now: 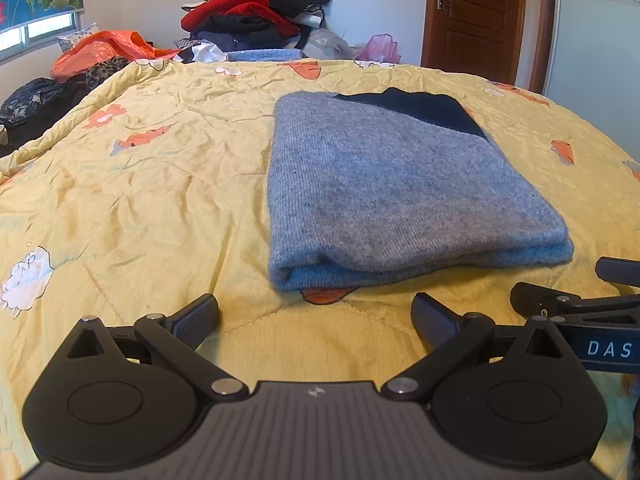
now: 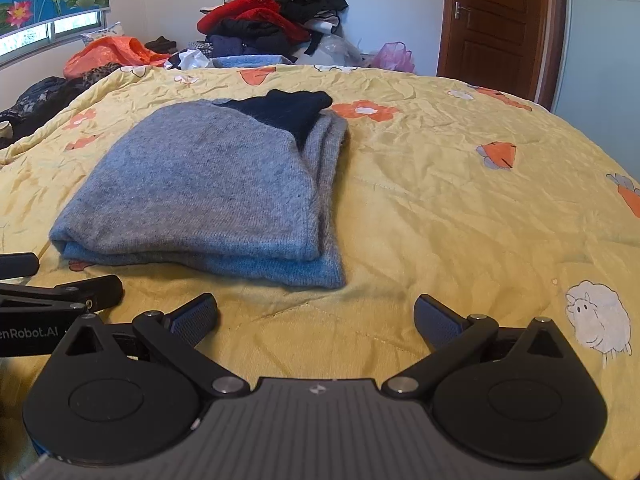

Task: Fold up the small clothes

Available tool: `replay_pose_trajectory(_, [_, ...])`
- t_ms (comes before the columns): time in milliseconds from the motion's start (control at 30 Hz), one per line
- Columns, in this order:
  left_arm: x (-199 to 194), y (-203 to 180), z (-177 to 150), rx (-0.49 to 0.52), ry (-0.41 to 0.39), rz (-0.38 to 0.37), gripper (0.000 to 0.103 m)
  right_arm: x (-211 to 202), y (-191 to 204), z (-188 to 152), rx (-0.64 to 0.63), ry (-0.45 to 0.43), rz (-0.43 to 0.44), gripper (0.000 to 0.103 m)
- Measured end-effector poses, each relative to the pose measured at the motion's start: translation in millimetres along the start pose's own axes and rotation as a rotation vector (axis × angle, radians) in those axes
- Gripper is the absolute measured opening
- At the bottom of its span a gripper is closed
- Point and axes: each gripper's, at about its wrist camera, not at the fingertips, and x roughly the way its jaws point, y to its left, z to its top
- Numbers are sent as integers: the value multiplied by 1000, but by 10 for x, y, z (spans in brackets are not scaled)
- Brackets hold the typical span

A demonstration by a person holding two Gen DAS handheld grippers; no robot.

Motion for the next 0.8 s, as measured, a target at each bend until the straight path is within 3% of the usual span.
replay_pose_trajectory(800, [-13,-7,16,-4,26,6,103,-47,29,-40,12,-12,0,103])
